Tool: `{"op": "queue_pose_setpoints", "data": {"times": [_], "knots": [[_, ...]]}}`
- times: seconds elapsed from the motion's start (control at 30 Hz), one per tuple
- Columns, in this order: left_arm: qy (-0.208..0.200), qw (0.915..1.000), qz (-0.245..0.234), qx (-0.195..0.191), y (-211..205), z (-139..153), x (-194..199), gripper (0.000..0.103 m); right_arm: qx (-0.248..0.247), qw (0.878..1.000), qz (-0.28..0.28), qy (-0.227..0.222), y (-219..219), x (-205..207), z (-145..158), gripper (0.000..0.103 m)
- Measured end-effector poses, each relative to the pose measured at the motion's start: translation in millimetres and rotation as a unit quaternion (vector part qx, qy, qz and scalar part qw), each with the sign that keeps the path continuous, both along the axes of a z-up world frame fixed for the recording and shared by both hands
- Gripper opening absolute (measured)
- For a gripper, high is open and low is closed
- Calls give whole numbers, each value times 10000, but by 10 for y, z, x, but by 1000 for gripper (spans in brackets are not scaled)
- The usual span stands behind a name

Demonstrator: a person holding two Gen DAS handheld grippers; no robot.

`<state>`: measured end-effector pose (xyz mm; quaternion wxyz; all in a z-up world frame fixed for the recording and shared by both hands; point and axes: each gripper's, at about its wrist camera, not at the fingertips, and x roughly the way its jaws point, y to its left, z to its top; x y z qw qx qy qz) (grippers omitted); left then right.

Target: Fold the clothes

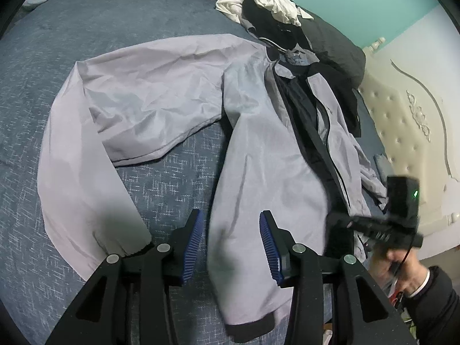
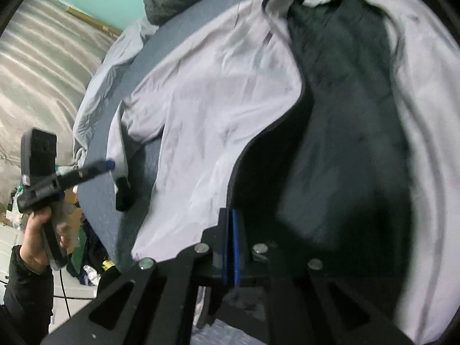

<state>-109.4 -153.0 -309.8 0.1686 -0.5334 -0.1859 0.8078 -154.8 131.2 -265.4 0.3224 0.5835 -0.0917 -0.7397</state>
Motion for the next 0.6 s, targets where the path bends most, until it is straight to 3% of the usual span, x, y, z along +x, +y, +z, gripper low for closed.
{"op": "queue_pose_setpoints", "data": {"times": [0.33,0.6], "knots": [[-147,9993,-334,-113,251,-119,4,45,894,9925,-714,440,739,-426,138,2],[-419,9968,-671,-107,546,-354,35,45,761,9941,-732,250,856,-336,22,4]]}}
